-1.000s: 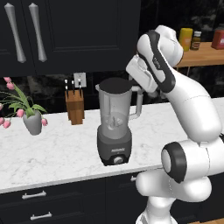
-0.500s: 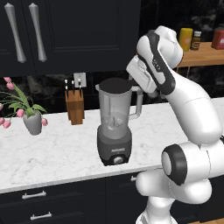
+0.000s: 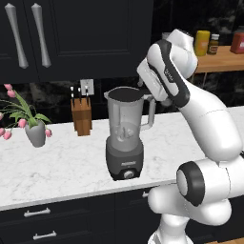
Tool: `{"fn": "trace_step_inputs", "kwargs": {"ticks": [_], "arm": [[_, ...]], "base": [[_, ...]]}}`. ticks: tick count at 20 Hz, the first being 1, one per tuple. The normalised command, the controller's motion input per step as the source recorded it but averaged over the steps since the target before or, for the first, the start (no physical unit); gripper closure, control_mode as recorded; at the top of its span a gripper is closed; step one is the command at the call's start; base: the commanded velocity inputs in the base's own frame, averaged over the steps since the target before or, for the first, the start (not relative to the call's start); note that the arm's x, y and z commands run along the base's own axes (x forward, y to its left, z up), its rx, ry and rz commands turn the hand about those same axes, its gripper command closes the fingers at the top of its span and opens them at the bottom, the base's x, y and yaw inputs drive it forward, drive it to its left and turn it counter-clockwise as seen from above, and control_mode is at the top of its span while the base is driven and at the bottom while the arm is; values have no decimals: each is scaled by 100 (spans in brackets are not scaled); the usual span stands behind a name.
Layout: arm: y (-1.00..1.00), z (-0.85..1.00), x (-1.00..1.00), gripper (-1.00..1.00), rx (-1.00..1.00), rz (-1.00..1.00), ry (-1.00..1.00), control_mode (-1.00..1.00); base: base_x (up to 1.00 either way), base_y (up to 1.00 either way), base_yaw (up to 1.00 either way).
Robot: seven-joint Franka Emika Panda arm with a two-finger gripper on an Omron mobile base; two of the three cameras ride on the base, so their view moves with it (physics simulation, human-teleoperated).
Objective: Close the lid blender by securely placing the lid on top.
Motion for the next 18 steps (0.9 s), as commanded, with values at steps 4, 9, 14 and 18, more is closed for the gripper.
{"fn": "trace_step_inputs", "kwargs": {"ticks": [4, 9, 14, 18], "arm": [[4, 0, 15, -100, 0, 0, -20, -100], [2, 2, -1, -100, 0, 0, -19, -100], [0, 10, -20, -100, 0, 0, -14, -100], [-11, 1, -37, -100, 0, 0, -5, -100]], "base": [[0, 0, 0], [0, 0, 0], [0, 0, 0], [0, 0, 0]]}}
